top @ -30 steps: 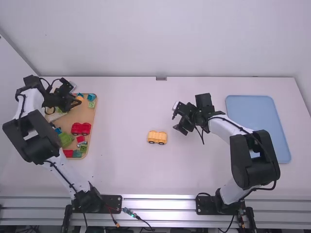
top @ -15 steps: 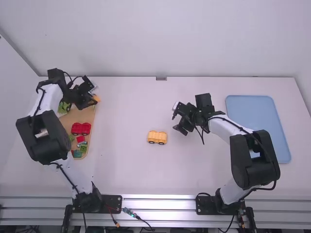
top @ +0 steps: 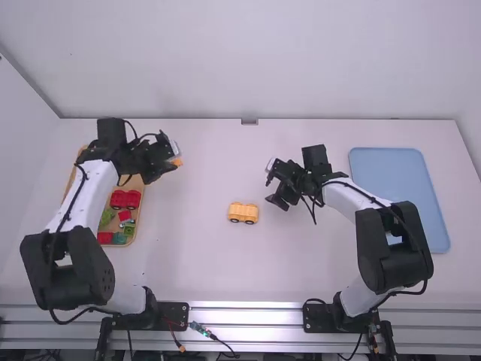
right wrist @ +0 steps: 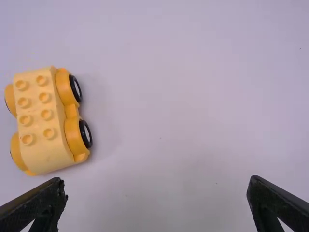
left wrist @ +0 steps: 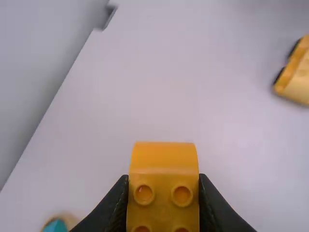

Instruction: Assemble lego blocks to make yellow taxi

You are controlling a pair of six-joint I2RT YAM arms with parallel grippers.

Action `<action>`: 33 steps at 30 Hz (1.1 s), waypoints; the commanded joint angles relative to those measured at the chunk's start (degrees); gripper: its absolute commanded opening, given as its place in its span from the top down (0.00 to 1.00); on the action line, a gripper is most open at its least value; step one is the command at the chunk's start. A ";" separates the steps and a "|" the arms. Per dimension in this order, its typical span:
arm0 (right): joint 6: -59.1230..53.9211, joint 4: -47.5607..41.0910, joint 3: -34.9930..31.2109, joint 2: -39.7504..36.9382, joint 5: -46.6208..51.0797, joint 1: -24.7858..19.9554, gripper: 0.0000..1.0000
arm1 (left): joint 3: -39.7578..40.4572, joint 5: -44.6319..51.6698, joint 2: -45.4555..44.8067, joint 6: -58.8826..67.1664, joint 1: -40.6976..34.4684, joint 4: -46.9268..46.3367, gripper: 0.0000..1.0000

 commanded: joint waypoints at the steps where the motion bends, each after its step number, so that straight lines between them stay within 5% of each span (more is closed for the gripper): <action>1: -0.20 -0.74 0.00 -1.23 -2.75 -0.17 0.01 | -3.85 6.23 -3.41 0.52 -2.64 0.94 0.98; 11: -0.38 -3.61 -0.83 -1.06 -6.80 -0.17 0.01 | -8.33 8.68 -4.33 -0.55 -8.04 2.03 0.98; 22: 4.41 24.13 -15.41 -1.06 -15.06 -0.17 0.01 | -5.92 2.54 -2.67 0.55 -17.22 4.90 0.98; 33: 3.75 36.04 -24.44 -1.06 -12.55 4.15 0.01 | -1.29 6.67 2.51 -0.07 -18.34 1.03 0.98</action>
